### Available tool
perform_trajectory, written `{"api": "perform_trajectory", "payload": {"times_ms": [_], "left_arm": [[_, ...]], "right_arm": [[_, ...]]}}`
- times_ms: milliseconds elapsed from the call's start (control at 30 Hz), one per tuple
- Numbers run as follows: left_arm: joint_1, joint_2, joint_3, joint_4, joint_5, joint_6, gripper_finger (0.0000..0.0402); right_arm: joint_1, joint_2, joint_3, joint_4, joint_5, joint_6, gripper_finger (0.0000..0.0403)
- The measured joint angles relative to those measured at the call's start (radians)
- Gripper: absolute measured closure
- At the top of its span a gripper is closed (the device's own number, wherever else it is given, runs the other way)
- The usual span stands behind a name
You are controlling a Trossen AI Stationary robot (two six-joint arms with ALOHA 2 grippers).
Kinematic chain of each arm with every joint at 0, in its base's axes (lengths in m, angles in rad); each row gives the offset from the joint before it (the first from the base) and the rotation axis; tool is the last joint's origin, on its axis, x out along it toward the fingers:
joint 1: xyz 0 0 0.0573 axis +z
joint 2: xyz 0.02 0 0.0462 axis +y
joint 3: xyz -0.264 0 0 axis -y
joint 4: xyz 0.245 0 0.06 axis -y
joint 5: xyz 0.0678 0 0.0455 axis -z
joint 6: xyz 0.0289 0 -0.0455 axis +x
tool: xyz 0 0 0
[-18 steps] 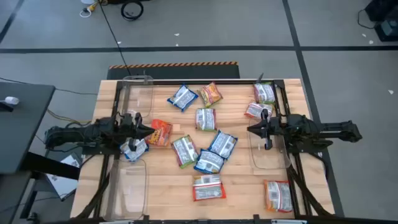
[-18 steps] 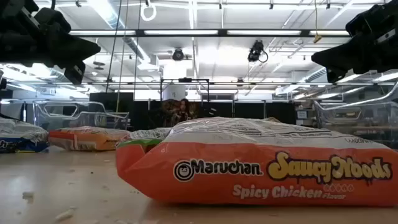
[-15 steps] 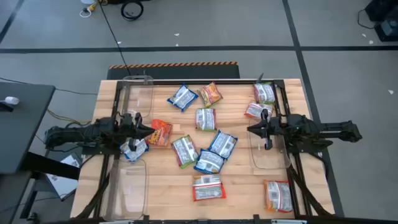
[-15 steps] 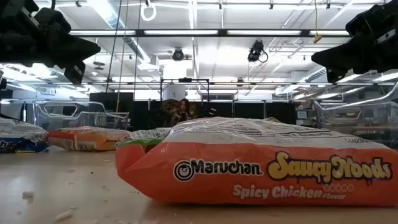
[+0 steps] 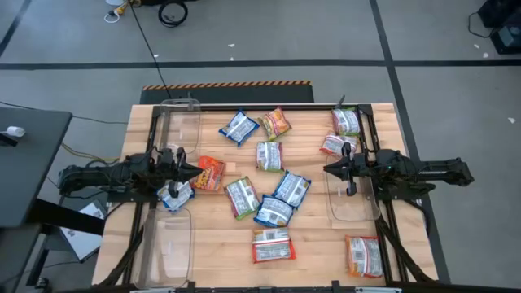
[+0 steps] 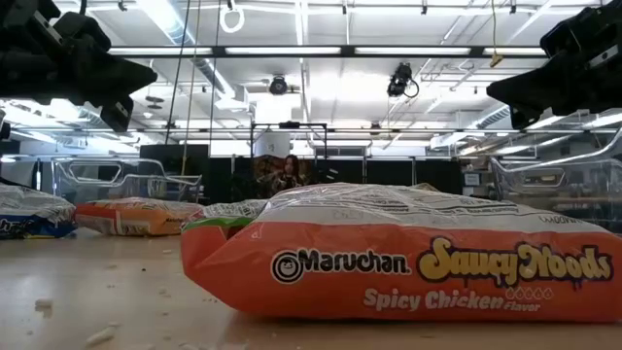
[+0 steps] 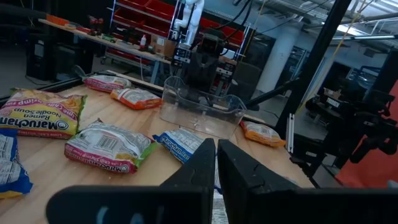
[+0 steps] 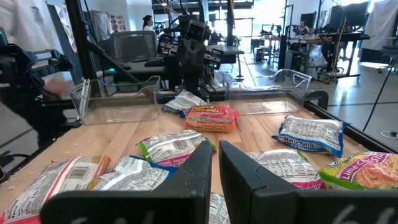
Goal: Sort Maruchan noodles
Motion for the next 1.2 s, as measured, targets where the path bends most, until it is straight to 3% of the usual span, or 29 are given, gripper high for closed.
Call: {"api": "perform_trajectory", "payload": {"times_ms": [1100, 1200], "left_arm": [[0.0, 0.0, 0.0, 0.001, -0.002, 0.0, 0.0377], [-0.001, 0.007, 0.0, 0.019, -0.076, 0.017, 0.0377]], "right_arm": [[0.0, 0.0, 0.0, 0.0, 0.0, 0.0, 0.0367], [0.0, 0.0, 0.0, 0.0, 0.0, 0.0, 0.0367]]}}
